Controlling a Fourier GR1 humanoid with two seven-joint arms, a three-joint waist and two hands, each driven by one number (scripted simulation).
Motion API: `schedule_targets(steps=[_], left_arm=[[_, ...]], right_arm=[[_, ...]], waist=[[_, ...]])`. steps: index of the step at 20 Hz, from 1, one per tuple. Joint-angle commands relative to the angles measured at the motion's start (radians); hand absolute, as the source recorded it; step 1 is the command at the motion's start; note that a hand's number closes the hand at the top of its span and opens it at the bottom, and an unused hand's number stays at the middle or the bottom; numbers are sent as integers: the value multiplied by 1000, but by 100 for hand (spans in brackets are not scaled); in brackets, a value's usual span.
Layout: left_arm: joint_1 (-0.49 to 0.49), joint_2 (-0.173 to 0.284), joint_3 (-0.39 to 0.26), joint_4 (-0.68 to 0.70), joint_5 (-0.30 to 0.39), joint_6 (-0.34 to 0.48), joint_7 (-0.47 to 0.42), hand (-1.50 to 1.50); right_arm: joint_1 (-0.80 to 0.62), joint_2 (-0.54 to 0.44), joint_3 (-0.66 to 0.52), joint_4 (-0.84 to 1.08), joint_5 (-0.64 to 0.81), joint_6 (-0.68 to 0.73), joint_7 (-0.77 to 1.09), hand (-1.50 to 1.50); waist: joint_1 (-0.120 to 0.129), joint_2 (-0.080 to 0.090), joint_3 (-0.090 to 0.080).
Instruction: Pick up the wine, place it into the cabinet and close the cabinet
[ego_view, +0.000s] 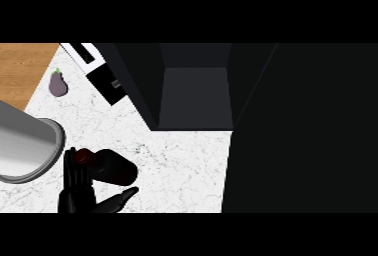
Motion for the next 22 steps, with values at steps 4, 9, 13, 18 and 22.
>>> schedule_targets(steps=[4, 9, 13, 18, 22], left_arm=[[-55, 10, 64, 124, 21, -66, -33, -150], [-163, -43, 64, 238, -8, -54, -45, -150], [-99, -41, 86, 276, 35, -170, -125, -150], [-154, -52, 122, 315, 39, -167, -140, -150], [-157, -48, 122, 280, 52, -184, -118, -150]], right_arm=[[3, 9, -3, -154, -55, -24, 100, -150], [-24, -2, -34, -91, -43, 4, 47, -150], [-55, -2, -71, -63, -70, 0, 44, -150], [17, 5, -25, -165, -57, 7, 92, -150], [-36, -24, -133, -134, -143, 13, 109, -150]], waist=[[-1, 0, 0], [-1, 1, 0], [2, 1, 0], [-2, 0, 0], [0, 0, 0]])
